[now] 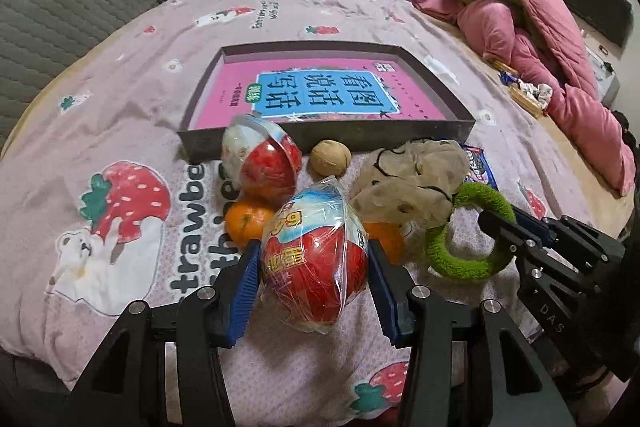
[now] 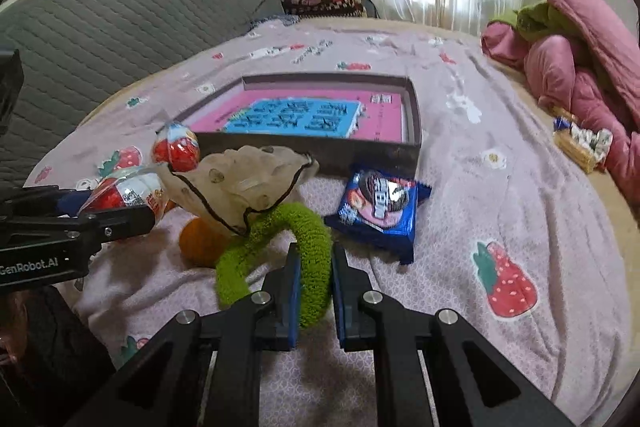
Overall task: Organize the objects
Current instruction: 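Lift the red egg with left tool while right tool lifts the green ring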
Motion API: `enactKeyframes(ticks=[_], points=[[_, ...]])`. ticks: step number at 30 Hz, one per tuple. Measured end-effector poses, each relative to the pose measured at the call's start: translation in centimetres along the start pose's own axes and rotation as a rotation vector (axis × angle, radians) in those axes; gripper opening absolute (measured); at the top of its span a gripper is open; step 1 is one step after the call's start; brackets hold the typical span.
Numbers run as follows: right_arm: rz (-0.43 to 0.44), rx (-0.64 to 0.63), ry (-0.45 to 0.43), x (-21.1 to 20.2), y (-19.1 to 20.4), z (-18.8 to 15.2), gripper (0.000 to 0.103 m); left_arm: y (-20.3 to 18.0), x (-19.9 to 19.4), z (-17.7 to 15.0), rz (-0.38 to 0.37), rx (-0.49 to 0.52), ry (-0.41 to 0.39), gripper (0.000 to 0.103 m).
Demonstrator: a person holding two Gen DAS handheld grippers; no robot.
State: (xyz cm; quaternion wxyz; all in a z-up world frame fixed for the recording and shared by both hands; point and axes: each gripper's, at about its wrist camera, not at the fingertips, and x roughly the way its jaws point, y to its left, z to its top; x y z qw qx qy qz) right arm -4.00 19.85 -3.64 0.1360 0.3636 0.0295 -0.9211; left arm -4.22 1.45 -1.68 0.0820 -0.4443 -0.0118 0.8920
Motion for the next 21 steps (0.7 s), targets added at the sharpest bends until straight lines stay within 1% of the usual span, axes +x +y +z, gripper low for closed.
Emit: enactKeyframes(ticks=[4,9,14,17,21], points=[[-0.021,-0.03,-0.05,-0.9,0.7,0.5,0.014,0.4,-1.1,0.0,0.008,-0.005,-0.029,0.052],[-0.066,-0.055,-0.101,-1.5,1.3,1.3,0.014,0.8,-1.9,0.0,0.002,-0.015,-0.043,0.052],[-0.074,-0.059,-0.131,-2.2,1.5,1.7,0.014,1.5,-2.5,0.5,-0.01,-0.033,-0.069,0.052],[-0.087,-0.061,-0.144,-2.5,1.6,2.0,0.014,1.6,-2.6,0.9,-0.004,-0.036,-0.085,0.052],[-0.112,-0.056,-0.166,-3.0,1.3,2.7,0.014,1.7,-3.1,1.3,-0.036,-0.052,-0.117,0.052]])
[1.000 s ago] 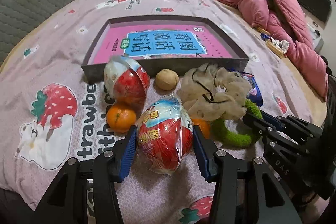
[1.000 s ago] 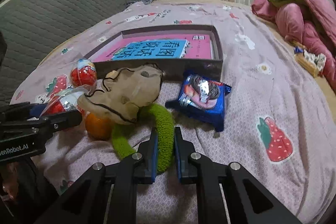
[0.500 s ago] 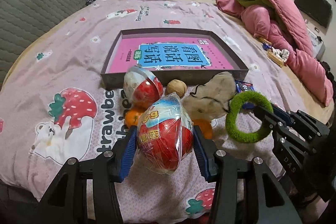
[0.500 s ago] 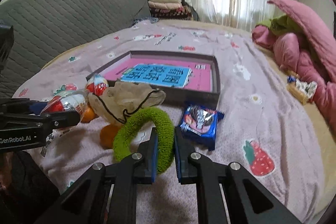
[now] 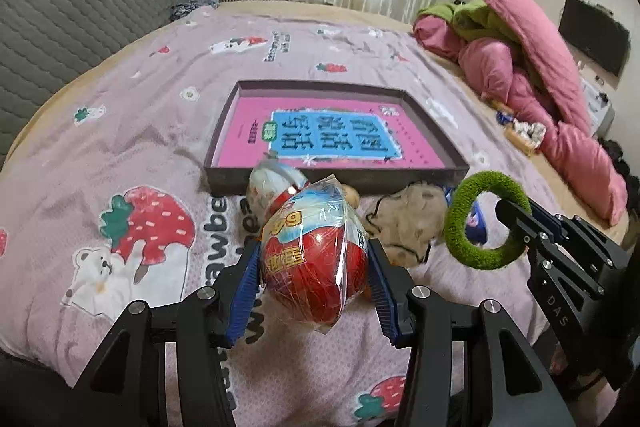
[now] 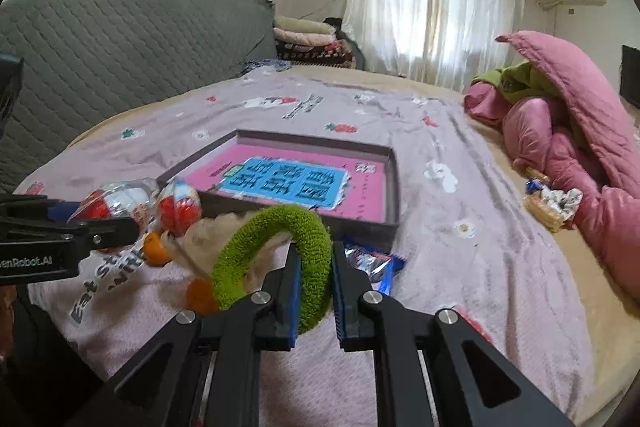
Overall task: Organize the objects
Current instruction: 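Lift the red egg with left tool while right tool lifts the green ring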
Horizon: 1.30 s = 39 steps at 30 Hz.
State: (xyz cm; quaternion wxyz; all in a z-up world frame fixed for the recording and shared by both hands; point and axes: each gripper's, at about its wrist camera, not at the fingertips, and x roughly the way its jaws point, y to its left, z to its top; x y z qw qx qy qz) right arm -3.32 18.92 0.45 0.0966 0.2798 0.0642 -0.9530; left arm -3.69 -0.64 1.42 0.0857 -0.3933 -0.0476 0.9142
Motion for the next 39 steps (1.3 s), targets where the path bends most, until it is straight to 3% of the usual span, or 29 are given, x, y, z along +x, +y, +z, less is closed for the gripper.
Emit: enactKeyframes(ticks=[6,39], points=[[0.002,0.016,-0.026,-0.5,-0.4,1.2,0.014,-0.5,-0.7,0.8,0.006,0.021,-0.055,0.052],[0.009,0.005,-0.096,1.7,0.6,6.9,0.014,0.1,1.5,6.9,0.03,0.035,-0.104,0.052]])
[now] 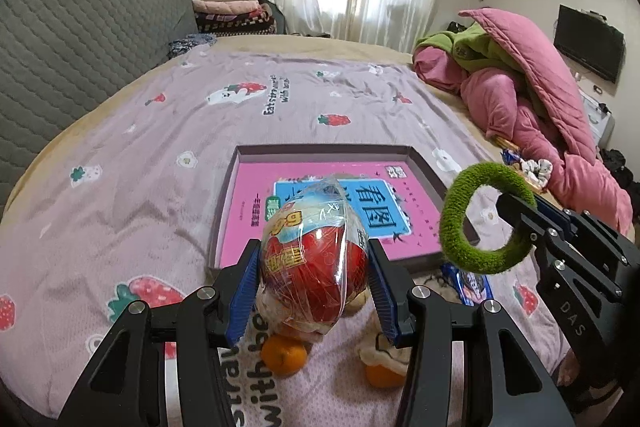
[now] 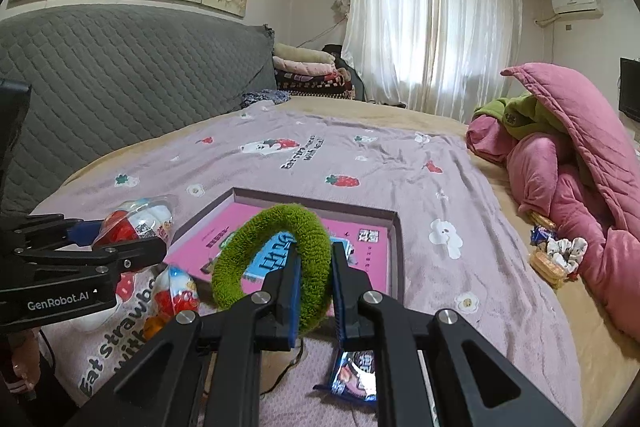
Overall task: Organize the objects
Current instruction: 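Lift the red egg with left tool while right tool lifts the green ring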
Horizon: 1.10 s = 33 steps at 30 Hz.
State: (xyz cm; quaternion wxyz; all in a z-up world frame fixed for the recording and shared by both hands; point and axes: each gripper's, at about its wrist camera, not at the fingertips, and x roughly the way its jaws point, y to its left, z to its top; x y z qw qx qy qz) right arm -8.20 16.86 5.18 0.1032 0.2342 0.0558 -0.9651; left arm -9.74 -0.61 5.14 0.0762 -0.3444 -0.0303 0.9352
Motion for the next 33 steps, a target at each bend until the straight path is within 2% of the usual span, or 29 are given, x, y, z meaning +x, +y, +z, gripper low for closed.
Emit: enactKeyframes(ticks=[25,33], points=[[-0.008,-0.02,-0.069,2.0,-1.1,4.8,0.014,1.6,3.2,5.5,0.035,0.007,-0.037,0.052],[-0.005,-0.02,-0.042,4.0,-2.0,5.4,0.014,1.9,5.2,7.3,0.046,0.003,-0.029,0.052]])
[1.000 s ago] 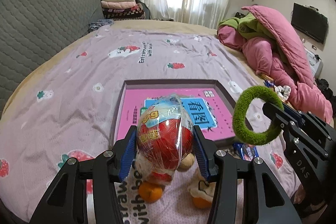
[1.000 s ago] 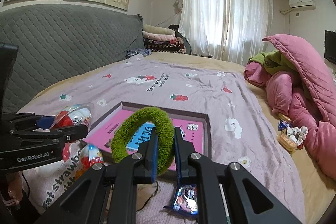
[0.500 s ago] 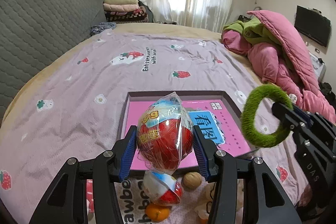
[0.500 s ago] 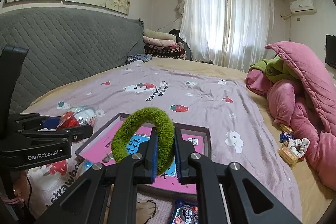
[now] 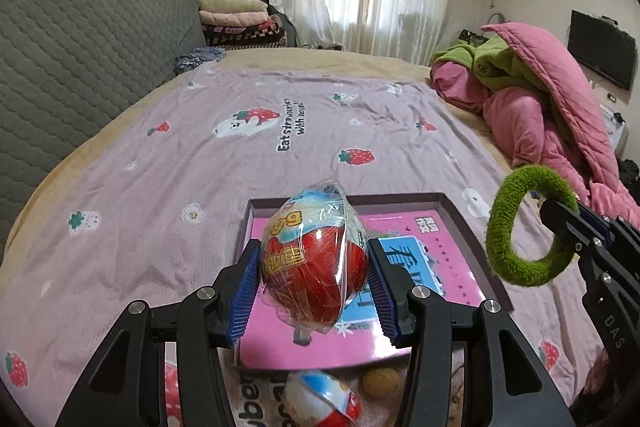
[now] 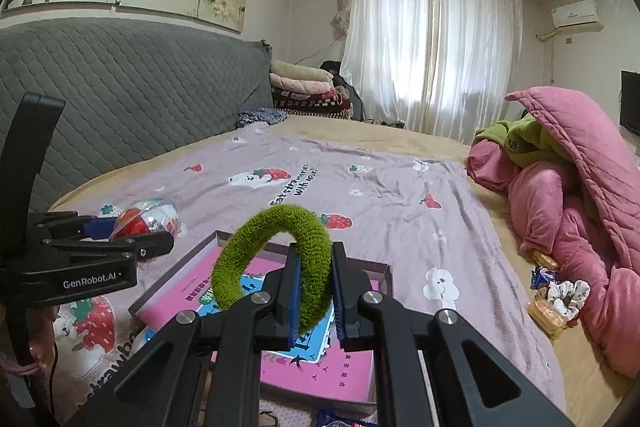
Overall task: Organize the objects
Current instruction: 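Lift the red egg with left tool while right tool lifts the green ring, then lower both tools over the book, opening right tool to drop the green ring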
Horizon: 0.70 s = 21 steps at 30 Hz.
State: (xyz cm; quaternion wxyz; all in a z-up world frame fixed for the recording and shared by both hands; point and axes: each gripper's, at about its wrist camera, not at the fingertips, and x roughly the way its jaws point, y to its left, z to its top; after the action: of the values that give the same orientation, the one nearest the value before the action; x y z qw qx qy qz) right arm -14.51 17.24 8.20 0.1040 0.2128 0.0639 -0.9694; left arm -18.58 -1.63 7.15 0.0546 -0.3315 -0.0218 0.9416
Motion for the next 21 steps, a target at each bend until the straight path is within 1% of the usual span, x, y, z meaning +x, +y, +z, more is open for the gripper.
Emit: enactKeyframes(ticks=[6,17,21], points=[[0.003,0.018,0.024,2.0,-0.7,0.5,0.014,0.1,2.0,0.5,-0.004,-0.009,0.034,0.052],[0.01,0.013,0.026,3.7,-1.2,1.5,0.014,0.1,3.8,1.5,0.02,0.001,0.034,0.052],[0.014,0.018,0.041,4.7,-1.3,1.6,0.014,0.2,4.3,2.0,0.023,0.005,0.034,0.052]])
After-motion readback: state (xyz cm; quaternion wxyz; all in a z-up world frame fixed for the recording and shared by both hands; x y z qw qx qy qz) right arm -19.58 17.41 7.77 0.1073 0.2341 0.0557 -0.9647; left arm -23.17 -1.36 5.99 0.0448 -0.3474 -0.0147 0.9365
